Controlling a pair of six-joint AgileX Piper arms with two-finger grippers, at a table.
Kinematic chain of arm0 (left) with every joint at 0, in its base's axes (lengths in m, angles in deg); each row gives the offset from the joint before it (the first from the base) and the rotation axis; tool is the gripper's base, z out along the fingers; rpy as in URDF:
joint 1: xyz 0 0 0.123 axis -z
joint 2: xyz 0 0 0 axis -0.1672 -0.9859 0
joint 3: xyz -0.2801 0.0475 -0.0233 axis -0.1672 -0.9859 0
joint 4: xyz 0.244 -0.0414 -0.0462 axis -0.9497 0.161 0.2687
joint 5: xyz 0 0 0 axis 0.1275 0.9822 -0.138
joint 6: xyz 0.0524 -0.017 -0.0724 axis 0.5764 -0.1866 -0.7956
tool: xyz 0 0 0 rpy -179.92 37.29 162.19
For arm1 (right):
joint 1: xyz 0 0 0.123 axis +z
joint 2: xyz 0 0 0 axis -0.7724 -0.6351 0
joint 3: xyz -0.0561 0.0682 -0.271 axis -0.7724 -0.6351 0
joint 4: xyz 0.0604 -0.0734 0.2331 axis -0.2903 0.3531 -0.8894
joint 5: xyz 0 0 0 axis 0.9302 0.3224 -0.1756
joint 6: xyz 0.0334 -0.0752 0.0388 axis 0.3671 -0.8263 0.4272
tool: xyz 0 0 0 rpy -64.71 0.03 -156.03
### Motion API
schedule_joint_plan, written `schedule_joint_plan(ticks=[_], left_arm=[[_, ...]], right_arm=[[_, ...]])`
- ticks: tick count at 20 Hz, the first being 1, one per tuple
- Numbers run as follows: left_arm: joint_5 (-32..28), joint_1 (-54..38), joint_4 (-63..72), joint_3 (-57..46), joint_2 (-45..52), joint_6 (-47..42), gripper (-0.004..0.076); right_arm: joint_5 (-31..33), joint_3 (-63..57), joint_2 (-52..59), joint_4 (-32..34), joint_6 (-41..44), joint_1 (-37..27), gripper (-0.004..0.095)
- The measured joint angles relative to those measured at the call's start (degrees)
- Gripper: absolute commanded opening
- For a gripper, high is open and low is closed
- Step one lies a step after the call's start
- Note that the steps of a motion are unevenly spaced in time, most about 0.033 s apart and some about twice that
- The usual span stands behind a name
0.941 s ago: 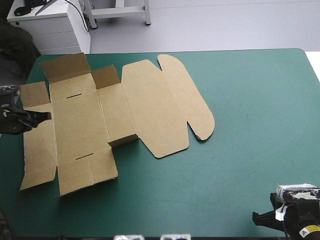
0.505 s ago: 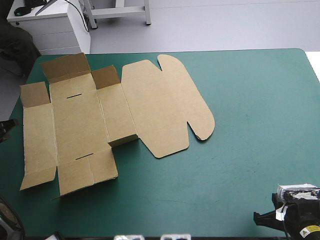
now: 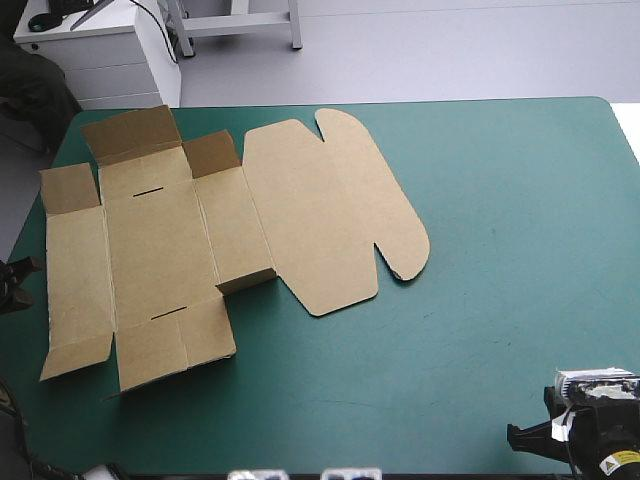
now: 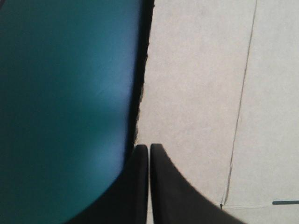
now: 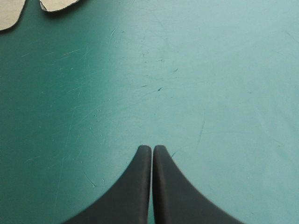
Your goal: Fold the box
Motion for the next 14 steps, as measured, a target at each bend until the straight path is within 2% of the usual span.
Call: schedule_joint_plan(ticks=[7, 10, 14], left_arm=[[0.18, 0.00, -0.02, 0.07, -0.34, 0.16, -0.0007], [-1.06, -1.29, 2.19, 0.13, -1.34, 2.98, -0.0007], [3.24, -7.06, 9.63, 0.20, -6.22, 9.05, -0.0007]], right_arm=[[0.00, 0.00, 0.00, 0.00, 0.00, 0.00, -0.0004], [0.00, 0.00, 0.00, 0.02, 0.00, 0.00, -0.0004], [0.00, 0.00, 0.00, 0.02, 0.00, 0.00, -0.0004]])
